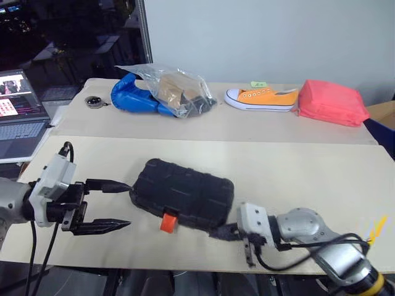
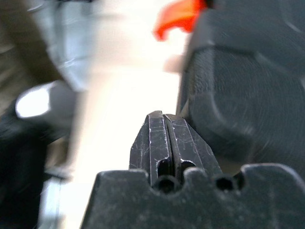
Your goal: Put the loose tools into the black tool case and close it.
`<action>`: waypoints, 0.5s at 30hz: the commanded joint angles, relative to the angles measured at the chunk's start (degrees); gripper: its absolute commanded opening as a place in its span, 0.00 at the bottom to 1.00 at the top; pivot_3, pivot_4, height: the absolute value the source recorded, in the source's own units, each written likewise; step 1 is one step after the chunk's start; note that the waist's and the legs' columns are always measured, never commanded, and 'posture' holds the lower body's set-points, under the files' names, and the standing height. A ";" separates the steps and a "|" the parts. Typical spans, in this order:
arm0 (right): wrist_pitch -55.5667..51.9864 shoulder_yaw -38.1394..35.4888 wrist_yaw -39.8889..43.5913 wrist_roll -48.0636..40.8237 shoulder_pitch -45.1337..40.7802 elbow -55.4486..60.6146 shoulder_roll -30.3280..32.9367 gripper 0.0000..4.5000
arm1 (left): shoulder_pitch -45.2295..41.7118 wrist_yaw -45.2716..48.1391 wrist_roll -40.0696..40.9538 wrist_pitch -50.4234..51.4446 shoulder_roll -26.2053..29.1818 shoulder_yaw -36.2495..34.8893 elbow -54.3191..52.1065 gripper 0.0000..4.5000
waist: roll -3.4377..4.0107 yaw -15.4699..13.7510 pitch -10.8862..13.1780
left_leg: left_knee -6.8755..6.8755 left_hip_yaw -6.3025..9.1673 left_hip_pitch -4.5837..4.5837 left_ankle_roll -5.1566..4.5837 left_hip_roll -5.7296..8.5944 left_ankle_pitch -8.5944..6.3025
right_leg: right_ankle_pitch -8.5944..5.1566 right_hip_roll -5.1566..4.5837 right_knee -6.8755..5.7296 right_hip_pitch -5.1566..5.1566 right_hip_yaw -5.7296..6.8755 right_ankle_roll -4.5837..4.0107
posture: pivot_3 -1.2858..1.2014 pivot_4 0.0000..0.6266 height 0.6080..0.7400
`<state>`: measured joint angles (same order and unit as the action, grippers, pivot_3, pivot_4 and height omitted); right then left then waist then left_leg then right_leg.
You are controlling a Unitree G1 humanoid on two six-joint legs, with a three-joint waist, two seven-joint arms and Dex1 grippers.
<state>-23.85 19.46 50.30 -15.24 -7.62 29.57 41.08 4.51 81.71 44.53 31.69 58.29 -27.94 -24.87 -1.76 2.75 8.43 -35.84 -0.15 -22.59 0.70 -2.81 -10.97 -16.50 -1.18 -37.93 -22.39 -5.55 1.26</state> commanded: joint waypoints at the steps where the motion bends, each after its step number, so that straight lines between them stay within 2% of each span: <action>1: -3.50 -5.85 -8.24 2.31 -3.61 -4.06 -3.50 0.01 | 0.15 -3.12 -0.06 -0.61 -0.90 -1.00 -1.20 0.87 | -0.01 -0.16 0.01 | 0.00 0.00 0.11 0.01 -0.01 0.01 | 0.00 0.00 0.00 0.07 0.00 -0.05 | 0.52 0.24 1.00; 5: -3.91 -7.46 -15.22 6.04 -9.16 -13.10 -8.94 0.01 | -0.06 -7.51 -0.51 -0.34 -2.58 -0.01 -1.07 0.87 | 0.00 -0.02 0.01 | 0.01 -0.04 0.23 0.02 0.00 0.01 | -0.14 -0.01 -0.04 0.12 -0.02 -0.41 | 0.52 0.24 1.00; 11: 1.87 -5.50 -21.33 11.78 -17.82 -29.81 -17.26 0.01 | -2.68 -13.33 -0.19 0.81 -5.25 4.55 -0.90 0.87 | 0.00 0.37 0.01 | 0.07 -0.07 0.17 0.01 -0.02 0.01 | 0.08 0.04 -0.03 0.03 -0.03 -0.09 | 0.52 0.24 1.00; 14: 2.17 -7.60 -20.33 10.16 -16.61 -28.66 -18.23 0.01 | -6.35 -16.00 -2.71 -0.90 -7.25 8.43 1.10 0.87 | 0.00 0.39 0.01 | 0.12 -0.02 0.10 0.01 0.00 0.01 | 0.08 0.07 -0.03 0.02 -0.03 -0.10 | 0.52 0.24 1.00; 15: 2.06 -8.15 -19.66 9.50 -15.88 -27.54 -18.07 0.13 | -7.39 -16.79 -3.71 -1.37 -7.77 9.45 1.83 0.87 | 0.00 0.23 0.01 | 0.12 -0.02 0.09 0.01 0.00 0.01 | 0.09 0.07 -0.03 0.02 -0.03 -0.12 | 0.52 0.24 1.00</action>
<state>-22.60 13.40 29.87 -4.64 -24.59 -0.33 22.70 -1.22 66.80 42.60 32.13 51.08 -19.67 -24.06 -1.77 2.98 8.44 -35.72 -0.15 -22.54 0.70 -2.78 -10.97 -16.39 -1.12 -37.95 -22.36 -5.57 1.10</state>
